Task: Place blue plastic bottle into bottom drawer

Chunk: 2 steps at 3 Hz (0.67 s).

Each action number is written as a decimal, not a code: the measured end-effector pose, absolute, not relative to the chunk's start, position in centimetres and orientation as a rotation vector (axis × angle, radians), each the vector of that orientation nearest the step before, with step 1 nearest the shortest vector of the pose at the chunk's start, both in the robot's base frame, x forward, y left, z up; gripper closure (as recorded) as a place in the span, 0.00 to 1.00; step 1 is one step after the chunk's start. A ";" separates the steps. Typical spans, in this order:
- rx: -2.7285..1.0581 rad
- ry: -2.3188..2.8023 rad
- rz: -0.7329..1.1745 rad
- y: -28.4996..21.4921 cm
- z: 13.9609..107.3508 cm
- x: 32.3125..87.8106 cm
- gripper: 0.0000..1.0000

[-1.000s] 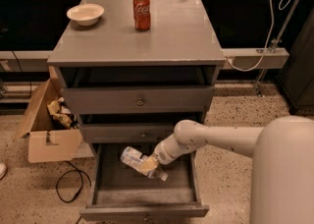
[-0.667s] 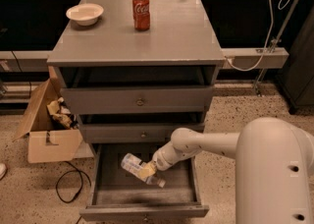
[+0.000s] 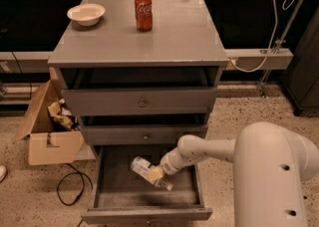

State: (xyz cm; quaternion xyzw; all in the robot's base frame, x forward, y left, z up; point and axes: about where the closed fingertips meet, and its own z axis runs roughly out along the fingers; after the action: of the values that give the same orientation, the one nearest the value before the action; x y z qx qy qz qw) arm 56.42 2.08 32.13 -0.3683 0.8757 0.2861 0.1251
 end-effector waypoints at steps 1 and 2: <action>-1.018 2.542 0.867 -0.5 26.6 58.3 1.00; -0.986 2.546 0.902 -2.1 23.4 59.4 1.00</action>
Offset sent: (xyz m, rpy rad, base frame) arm 0.0462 -0.0645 -0.1218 0.0809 0.0350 -0.0757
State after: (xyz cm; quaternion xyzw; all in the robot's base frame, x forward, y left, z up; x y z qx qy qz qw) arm 59.38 -2.08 23.41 -0.3398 0.8775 0.3111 0.1329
